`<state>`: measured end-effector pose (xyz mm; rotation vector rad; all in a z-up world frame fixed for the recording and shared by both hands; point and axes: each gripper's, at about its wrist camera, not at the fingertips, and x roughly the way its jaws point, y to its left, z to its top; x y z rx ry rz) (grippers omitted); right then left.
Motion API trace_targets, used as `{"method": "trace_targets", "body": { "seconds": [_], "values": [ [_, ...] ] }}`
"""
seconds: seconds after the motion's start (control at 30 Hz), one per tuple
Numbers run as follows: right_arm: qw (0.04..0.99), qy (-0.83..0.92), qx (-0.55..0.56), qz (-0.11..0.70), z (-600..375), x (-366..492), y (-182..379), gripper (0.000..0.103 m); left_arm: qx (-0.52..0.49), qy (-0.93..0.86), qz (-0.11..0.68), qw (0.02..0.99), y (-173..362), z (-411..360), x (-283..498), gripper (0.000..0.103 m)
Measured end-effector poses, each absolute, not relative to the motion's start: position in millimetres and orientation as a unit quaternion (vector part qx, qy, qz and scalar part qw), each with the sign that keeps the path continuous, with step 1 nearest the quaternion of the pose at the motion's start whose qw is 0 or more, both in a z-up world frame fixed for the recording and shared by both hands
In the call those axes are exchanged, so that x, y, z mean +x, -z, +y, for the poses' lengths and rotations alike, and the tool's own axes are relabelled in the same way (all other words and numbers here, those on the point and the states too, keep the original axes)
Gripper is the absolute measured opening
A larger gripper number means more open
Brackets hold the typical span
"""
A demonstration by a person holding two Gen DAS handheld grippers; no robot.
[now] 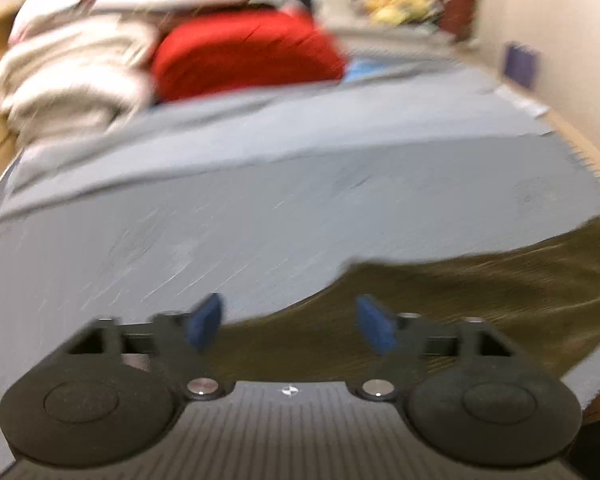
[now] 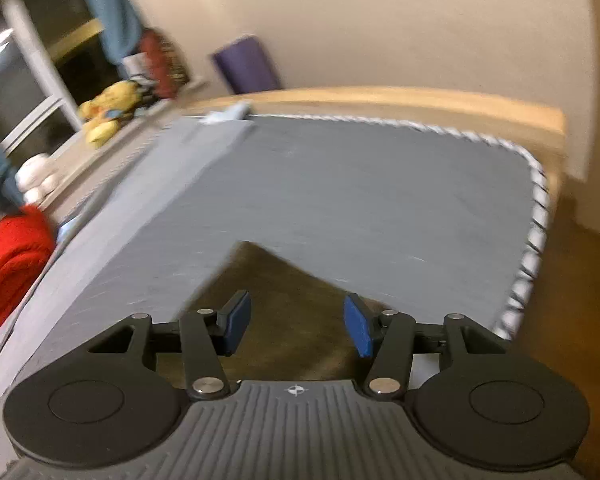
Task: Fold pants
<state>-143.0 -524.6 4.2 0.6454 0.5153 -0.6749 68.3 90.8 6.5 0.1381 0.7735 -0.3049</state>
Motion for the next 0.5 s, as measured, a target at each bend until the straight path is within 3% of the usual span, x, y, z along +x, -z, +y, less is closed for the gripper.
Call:
{"method": "trace_targets", "body": {
  "seconds": [0.13, 0.2, 0.3, 0.5],
  "values": [
    [0.828, 0.330, 0.349, 0.290, -550, -154, 27, 0.055, 0.035, 0.202, 0.349, 0.914, 15, 37, 32, 0.092],
    [0.813, 0.323, 0.375, 0.306, -554, -149, 42, 0.055, 0.078, 0.205, 0.412, 0.884, 39, -2, 31, 0.092],
    [0.788, 0.322, 0.418, 0.317, -552, -143, 55, 0.056, 0.140, 0.228, 0.379, 0.886, 49, -41, 26, 0.092],
    [0.728, 0.343, 0.502, 0.317, -561, -133, 86, 0.058, 0.141, 0.233, 0.406, 0.872, 66, -59, 38, 0.092]
  ]
}}
